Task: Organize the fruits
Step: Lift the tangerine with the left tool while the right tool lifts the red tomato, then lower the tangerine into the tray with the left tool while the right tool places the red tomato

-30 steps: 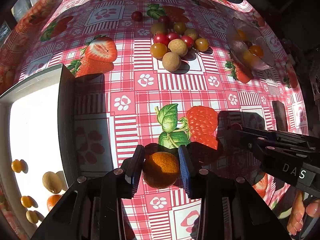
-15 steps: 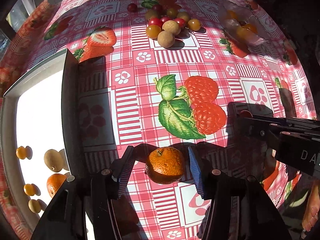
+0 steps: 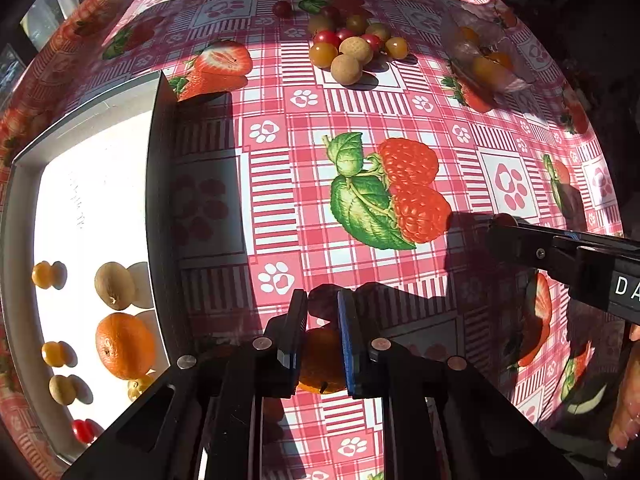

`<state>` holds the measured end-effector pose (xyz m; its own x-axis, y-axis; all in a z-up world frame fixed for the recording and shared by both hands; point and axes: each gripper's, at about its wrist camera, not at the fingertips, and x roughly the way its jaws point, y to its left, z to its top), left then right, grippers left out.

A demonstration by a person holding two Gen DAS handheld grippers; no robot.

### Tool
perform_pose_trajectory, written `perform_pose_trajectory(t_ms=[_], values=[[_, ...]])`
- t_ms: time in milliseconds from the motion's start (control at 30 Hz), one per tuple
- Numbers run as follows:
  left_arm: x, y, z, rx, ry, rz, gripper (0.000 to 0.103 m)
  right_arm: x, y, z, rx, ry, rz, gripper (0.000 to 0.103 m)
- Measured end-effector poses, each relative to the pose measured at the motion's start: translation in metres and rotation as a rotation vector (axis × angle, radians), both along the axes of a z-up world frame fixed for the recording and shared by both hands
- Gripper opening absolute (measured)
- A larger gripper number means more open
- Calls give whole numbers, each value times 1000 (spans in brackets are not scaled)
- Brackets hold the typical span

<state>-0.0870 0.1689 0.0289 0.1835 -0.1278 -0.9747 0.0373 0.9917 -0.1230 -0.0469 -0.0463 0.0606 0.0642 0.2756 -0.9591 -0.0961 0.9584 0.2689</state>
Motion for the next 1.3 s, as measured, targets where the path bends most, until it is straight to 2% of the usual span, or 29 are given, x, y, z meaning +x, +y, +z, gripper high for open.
perform_pose_trajectory(t_ms=[67,100,133,167,200,233,300,467,633,867,933,1000,1067,1300], values=[[-2,6,3,7,-4,-7,18,-2,1,0,-1,1,1,24],[-2,7,4,10,-3,-13,25,-3,1,0,-1,1,2,24],[-5,8,6,17,-6,-17,37,-5,2,0,-1,1,1,24],[-6,4,11,31,-25,-14,67,-5,2,0,0,1,0,24],[-8,7,18,41,-65,-7,78,-6,3,0,1,1,-1,24],[-10,8,24,39,-89,-7,78,-7,3,1,4,0,-2,24],[-8,10,25,34,-78,-24,78,-10,4,2,8,-2,-4,24],[-8,-3,16,107,-64,-69,78,-16,6,2,13,3,-7,24],[0,-9,2,122,-19,-38,78,-20,5,2,13,7,-13,24],[-3,-12,-2,134,-17,-39,78,-25,8,2,14,8,-9,24],[-3,-12,-4,139,-13,-35,72,-25,10,3,14,9,-6,24],[-4,-11,-9,127,12,-37,51,-26,11,3,13,10,-3,24],[-5,-10,-11,128,9,-41,39,-27,11,4,11,11,1,24],[-11,-2,1,74,-4,-32,38,-28,18,11,-1,4,17,24]])
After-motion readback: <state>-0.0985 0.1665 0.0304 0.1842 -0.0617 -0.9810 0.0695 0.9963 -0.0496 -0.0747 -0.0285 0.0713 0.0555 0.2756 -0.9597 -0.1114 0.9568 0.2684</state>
